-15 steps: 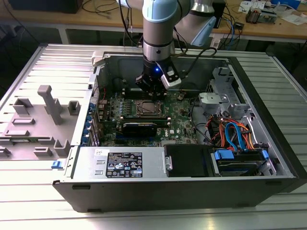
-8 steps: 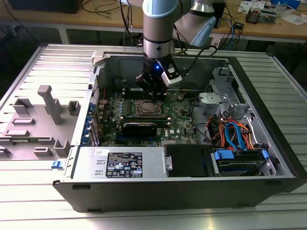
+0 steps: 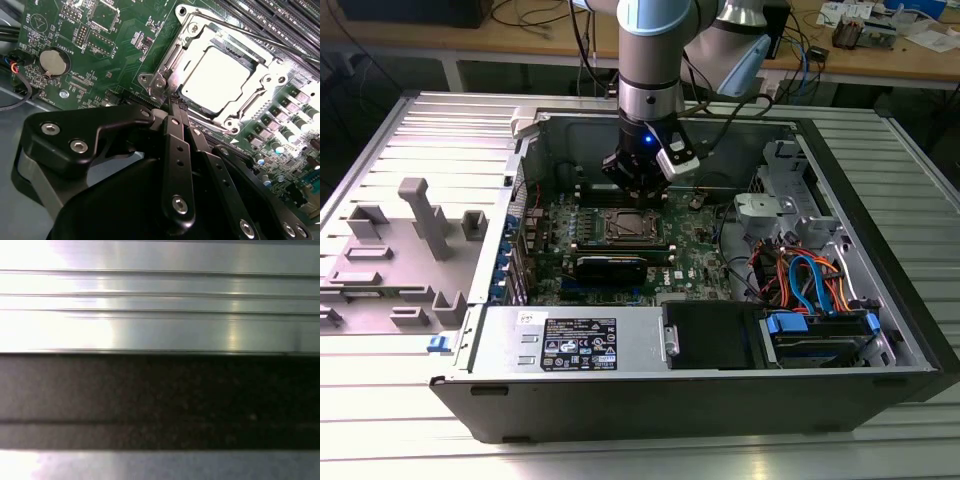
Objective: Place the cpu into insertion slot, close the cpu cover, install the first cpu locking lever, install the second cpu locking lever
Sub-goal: 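Install the second cpu locking lever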
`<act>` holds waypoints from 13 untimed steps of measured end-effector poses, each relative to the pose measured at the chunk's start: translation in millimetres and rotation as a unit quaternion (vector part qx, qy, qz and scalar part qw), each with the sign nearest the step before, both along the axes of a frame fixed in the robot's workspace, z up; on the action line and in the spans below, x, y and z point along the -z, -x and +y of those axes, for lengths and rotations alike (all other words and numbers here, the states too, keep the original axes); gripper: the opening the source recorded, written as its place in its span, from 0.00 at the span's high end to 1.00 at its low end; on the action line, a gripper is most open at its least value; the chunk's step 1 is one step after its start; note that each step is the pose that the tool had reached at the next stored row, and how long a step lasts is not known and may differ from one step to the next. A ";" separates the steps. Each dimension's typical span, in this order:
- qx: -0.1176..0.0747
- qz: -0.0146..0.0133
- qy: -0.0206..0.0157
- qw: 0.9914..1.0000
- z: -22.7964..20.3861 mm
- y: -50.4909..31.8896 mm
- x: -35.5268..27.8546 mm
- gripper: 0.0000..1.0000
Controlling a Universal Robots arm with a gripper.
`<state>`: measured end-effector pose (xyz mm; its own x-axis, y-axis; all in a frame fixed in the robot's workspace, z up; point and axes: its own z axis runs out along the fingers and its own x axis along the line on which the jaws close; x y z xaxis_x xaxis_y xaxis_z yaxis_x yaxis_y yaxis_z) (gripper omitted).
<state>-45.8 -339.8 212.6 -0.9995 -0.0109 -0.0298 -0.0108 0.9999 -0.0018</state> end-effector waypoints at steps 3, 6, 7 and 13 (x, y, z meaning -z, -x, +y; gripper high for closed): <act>0.000 0.000 0.000 1.000 -1.1 0.0 0.0 0.89; 0.000 0.000 0.000 1.000 -3.0 0.0 0.0 0.89; 0.000 0.000 0.000 1.000 -3.4 0.0 0.0 0.89; 0.000 0.000 0.000 1.000 -8.6 0.0 0.0 0.89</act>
<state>-45.8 -348.4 212.6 -0.9995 -0.0109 -0.0298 -0.0108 0.9999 -0.0018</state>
